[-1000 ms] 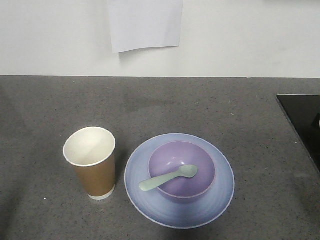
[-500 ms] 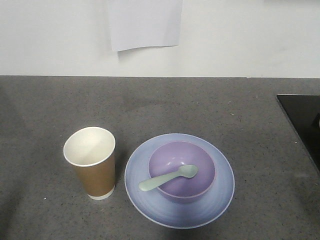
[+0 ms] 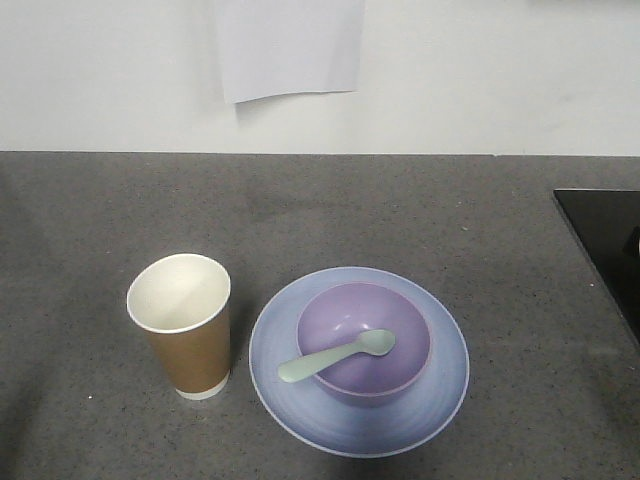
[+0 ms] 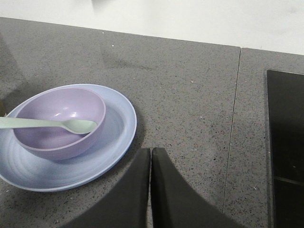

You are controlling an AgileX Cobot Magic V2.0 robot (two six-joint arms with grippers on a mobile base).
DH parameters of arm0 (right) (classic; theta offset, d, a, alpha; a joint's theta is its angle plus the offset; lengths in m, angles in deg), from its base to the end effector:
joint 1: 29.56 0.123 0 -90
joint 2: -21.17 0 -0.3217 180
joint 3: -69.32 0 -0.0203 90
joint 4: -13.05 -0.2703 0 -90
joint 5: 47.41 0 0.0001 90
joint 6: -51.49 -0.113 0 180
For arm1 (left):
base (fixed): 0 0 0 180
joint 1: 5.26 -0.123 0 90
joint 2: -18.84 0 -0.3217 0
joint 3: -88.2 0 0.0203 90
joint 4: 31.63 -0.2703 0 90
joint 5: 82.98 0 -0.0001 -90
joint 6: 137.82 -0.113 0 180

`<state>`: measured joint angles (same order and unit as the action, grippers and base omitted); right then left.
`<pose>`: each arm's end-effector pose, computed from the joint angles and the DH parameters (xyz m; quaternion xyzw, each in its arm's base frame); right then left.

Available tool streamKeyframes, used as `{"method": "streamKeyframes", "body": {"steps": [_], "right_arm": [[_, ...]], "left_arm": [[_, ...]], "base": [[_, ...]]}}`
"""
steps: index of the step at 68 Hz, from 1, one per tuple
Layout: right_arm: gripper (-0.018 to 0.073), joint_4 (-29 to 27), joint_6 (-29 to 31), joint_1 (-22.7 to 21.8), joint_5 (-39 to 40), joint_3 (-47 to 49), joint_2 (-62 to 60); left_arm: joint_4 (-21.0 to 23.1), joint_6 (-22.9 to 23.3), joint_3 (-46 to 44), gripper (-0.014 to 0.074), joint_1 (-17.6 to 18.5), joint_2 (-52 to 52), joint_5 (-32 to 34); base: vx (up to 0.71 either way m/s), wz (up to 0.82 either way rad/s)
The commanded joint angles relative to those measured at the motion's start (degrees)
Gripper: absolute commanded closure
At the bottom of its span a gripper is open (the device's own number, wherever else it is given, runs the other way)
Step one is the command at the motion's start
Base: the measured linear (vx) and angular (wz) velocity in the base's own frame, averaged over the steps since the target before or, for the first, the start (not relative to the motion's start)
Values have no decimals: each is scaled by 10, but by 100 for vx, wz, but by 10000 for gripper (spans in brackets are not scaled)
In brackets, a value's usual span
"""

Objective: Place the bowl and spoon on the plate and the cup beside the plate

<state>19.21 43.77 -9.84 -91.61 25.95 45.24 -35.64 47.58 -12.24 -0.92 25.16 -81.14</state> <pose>0.0527 0.0099 0.3353 -0.0971 0.8204 0.0819 0.5575 0.0606 -0.0048 0.2097 0.0181 0.6692 -0.0379 0.7419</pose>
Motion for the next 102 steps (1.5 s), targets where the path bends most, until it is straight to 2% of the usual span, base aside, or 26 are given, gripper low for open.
{"method": "streamKeyframes", "body": {"steps": [1, 21, 31, 42, 52, 63, 74, 88, 102], "right_arm": [[570, 5, 2, -2, 40, 14, 5], [570, 3, 2, -2, 40, 14, 5], [570, 12, 4, -2, 55, -20, -5], [570, 2, 4, -7, 170, -113, -47], [570, -15, 4, -60, 276, -205, -98], [570, -54, 4, -125, 358, -294, -159], [570, -57, 4, -136, 458, -368, -184], [570, -22, 15, -136, 462, -366, -184], [570, -27, 12, -136, 462, -366, -184]], "left_arm": [[2, 5, -4, 604, -2, -9, 38], [2, 5, -4, 604, -2, -9, 38], [2, 5, -4, 604, -2, -9, 38], [2, 5, -4, 604, -2, -9, 38], [2, 5, -4, 604, -2, -9, 38], [2, 5, -4, 604, -2, -9, 38], [2, 5, -4, 604, -2, -9, 38], [2, 5, -4, 604, -2, -9, 38], [2, 5, -4, 604, -2, -9, 38]], "base": [[0, 0], [0, 0], [0, 0], [0, 0], [0, 0], [0, 0], [0, 0], [0, 0], [0, 0]]}}
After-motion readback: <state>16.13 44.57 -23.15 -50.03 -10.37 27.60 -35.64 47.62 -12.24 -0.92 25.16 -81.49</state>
